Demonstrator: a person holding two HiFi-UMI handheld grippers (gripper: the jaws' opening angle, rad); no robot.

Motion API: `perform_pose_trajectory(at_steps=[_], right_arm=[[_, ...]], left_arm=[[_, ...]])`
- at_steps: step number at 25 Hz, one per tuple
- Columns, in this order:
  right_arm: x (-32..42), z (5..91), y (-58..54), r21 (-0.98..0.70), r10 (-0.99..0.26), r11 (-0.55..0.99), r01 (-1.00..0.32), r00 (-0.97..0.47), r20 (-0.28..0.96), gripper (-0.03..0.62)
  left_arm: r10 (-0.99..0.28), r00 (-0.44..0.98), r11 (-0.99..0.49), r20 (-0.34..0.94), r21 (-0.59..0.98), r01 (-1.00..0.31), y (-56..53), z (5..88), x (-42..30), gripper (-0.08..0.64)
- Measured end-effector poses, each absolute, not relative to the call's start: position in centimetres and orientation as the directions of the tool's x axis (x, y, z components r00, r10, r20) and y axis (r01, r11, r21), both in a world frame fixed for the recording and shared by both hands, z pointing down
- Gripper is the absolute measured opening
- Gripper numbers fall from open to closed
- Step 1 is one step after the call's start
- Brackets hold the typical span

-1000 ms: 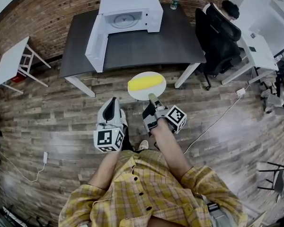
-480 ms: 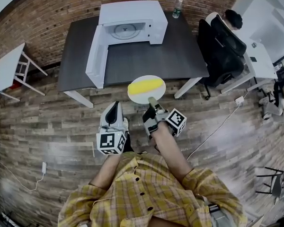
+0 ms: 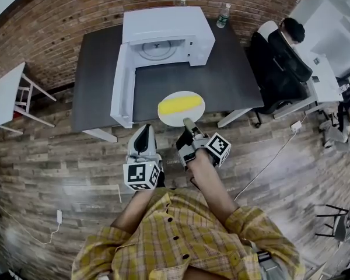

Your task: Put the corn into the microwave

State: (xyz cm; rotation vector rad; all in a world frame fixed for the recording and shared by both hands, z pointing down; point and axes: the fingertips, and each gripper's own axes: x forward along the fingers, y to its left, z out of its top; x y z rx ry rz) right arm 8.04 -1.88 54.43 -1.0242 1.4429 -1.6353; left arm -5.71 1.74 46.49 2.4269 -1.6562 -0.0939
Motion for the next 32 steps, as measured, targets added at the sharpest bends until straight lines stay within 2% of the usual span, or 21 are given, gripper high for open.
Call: perform_pose_trajectory(at_steps=[15, 32], right_arm=[[4.0, 53.1, -10.8, -0.993, -0.916, -0.119, 0.012, -0.387, 0.106, 0.021], [3.7, 54.4, -18.6, -0.989, -0.930, -0.147, -0.006, -0.340, 0.140, 0.021]], left_arm=[[-0.892, 0.445, -0.420, 0.075, 0.225, -0.879, -8.5, 46.9, -7.9, -0.003], [-0.865, 0.488, -0.454, 0.111, 0.236, -0.859, -15.4, 47.4, -7.8, -0.003]])
